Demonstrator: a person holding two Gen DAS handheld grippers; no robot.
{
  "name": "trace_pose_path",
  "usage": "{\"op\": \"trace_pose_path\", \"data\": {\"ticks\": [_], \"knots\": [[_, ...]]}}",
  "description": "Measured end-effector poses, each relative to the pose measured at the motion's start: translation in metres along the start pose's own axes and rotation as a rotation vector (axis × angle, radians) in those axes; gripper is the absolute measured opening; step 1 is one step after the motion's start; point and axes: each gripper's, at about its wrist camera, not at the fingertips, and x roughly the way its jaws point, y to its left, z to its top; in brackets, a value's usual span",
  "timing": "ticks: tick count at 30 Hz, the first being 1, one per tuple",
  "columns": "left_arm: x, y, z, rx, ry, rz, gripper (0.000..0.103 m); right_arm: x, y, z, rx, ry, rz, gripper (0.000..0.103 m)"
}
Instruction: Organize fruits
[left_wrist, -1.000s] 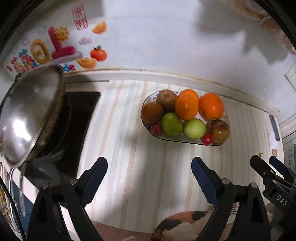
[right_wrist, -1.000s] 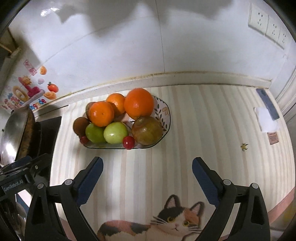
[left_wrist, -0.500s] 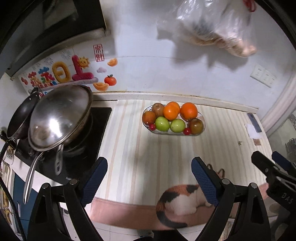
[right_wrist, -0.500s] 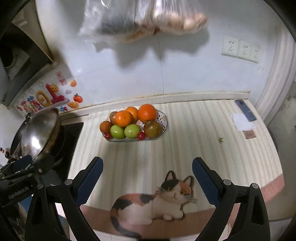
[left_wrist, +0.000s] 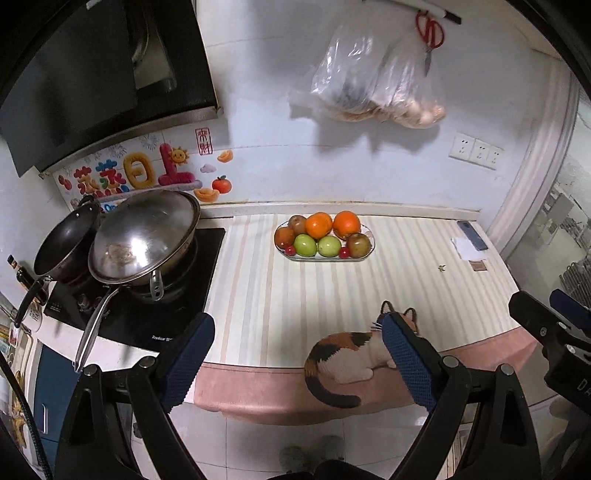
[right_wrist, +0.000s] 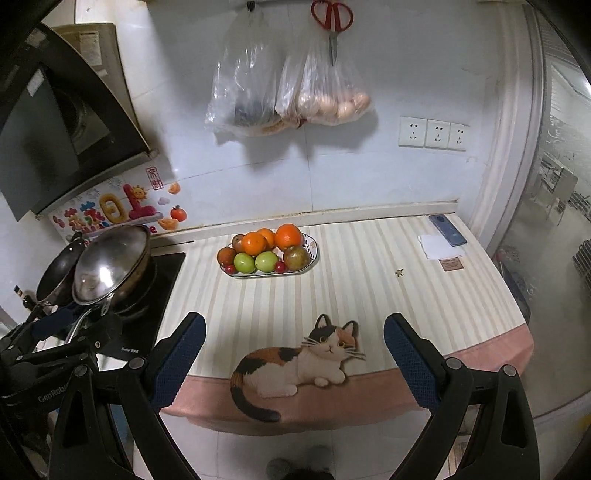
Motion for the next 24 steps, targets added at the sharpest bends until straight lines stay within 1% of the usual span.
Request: {"op": "trace_pose_path", "data": {"ticks": [6,11,16,20,21,24], "knots": [[-0.019,-0.007,-0.007,-0.015,-0.007,-0.001,0.093,-0.029,-0.008,-0.013,-0.004,-0.007,0.03,0.099],[-0.026,-0.01,-0.01,-0.026,-0.019,0.007,0.093,-0.034,-0.014,-0.014,-0.009,0.001,0.053,0.099],[-0.023,-0.012,-0.007,-0.04,-0.026,0.018,0.093,-0.027,-0.017,-0.012,-0.006,0.009,0.065,0.099],[-0.01,-0.01,0.002,-0.046,-0.028,0.035,0.093,-0.009,-0.019,0.001,-0.009,0.005,0.073,0.099],[-0.005,-0.01,0.005,-0.046,-0.031,0.043,0.097,-0.003,-0.02,0.006,-0.013,0.002,0.07,0.099],[0.012,-0.01,0.013,-0.045,-0.032,0.066,0.102,0.018,-0.018,0.017,-0.023,-0.001,0.067,0.099]]}}
